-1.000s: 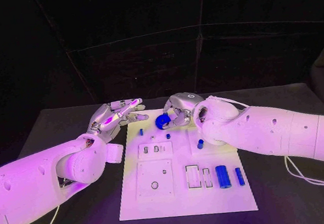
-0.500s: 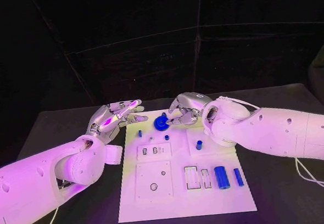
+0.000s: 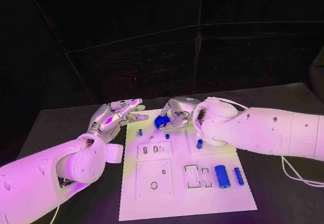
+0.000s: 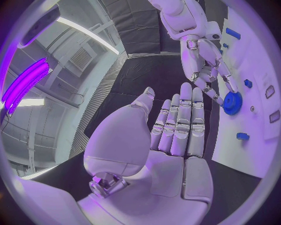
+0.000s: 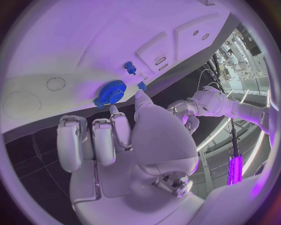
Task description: Assemble the parts on the task board
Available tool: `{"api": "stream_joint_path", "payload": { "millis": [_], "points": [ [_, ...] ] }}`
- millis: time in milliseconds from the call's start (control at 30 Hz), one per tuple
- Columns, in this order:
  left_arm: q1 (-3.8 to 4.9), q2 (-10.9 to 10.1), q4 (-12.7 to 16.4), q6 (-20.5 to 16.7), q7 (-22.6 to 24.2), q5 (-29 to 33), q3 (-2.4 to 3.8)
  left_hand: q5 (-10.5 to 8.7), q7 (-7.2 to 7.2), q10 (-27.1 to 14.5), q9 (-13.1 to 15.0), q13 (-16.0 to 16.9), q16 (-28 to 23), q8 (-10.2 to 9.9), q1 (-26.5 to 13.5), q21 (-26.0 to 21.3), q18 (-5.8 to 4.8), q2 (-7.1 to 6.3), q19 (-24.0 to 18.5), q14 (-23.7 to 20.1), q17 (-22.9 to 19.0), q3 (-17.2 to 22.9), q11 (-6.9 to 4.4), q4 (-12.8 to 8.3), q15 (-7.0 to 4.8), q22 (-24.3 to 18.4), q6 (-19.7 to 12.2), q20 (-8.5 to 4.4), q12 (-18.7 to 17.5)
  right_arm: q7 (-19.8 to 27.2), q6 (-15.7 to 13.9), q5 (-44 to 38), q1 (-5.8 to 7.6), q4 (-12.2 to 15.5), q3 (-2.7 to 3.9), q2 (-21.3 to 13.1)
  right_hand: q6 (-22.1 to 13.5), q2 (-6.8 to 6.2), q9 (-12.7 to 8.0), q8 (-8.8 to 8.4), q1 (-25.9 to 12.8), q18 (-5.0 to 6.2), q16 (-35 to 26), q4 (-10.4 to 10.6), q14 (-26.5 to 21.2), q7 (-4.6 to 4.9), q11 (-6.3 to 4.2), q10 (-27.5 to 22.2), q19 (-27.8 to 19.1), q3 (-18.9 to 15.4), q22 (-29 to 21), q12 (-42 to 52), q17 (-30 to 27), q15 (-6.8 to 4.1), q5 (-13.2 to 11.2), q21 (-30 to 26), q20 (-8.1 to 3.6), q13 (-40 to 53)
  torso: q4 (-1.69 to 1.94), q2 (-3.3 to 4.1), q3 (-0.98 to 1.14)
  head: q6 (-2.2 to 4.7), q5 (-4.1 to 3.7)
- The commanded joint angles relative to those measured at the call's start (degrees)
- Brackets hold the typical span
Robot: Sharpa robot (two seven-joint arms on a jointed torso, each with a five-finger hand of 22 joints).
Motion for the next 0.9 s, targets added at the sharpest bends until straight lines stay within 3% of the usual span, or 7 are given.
{"api": "stream_joint_path", "payload": {
  "millis": [33,133,500,900],
  "points": [
    [0.08,0.1,0.0,0.8,0.2,0.0,0.05,0.22,0.17,-0.1,-0.1,-0.1,-0.3,-0.4,0.1,-0.3,0.81,0.61,0.5,0.1,0.1,0.1,0.15,-0.3,-0.01,-0.1,0.1,-0.01,-0.3,-0.9,3.9,0.4,0.12,-1.0,0.03,0.7,-1.9,0.51,-0.1,-0.26,0.0,-0.32,0.3,-0.2,4.4,-0.06,-0.62,0.0,1.0,-0.3,6.7,0.2,7.8,-0.64,-0.7,0.2,-0.56,2.2,0.02,-0.04,0.0,-0.04,0.01],
    [0.08,0.1,0.0,0.8,0.2,0.0,0.05,0.22,0.17,-0.1,-0.1,-0.1,-0.3,-0.4,0.1,-0.3,0.81,0.61,0.5,0.1,0.1,0.1,0.15,-0.3,-0.01,-0.1,0.1,-0.01,-0.3,-1.4,4.3,0.1,0.12,-1.9,0.03,1.4,-3.7,0.71,-0.2,-0.35,0.0,-0.31,0.3,-0.3,4.5,-0.13,-0.78,0.0,1.0,-0.5,6.6,0.2,7.9,-0.8,-1.1,0.2,-0.72,2.2,-0.01,-0.04,0.08,-0.04,0.04],
    [0.08,0.1,-0.1,0.8,0.1,0.0,0.05,0.22,0.17,-0.1,-0.1,-0.1,-0.3,-0.4,0.1,-0.3,0.81,0.61,0.5,0.1,0.1,0.1,0.15,-0.3,-0.01,-0.1,0.1,-0.01,-0.3,-2.3,3.8,-0.6,0.12,-2.5,0.04,1.7,-3.6,0.83,-0.2,-0.31,0.0,-0.31,0.3,-0.3,4.5,-0.14,-0.75,0.0,1.0,-0.5,6.6,0.3,7.9,-0.81,-1.2,0.2,-0.75,2.3,-0.2,-0.02,0.13,-0.09,0.17],
    [0.08,0.0,-0.1,0.8,0.1,0.0,0.05,0.22,0.19,-0.1,-0.1,-0.1,-0.4,-0.4,0.0,-0.4,0.81,0.71,0.6,0.1,0.1,0.0,0.17,-0.4,0.01,-0.1,0.0,0.0,-0.4,-2.1,0.2,-0.6,0.11,-0.8,0.02,-0.1,-1.7,1.11,0.1,0.11,0.1,-0.36,0.4,-0.5,4.5,0.2,-0.34,0.2,1.1,-0.8,6.8,0.6,8.1,-0.57,-0.2,0.2,-0.69,2.7,-0.18,-0.04,0.15,-0.21,0.15]
  ]
}}
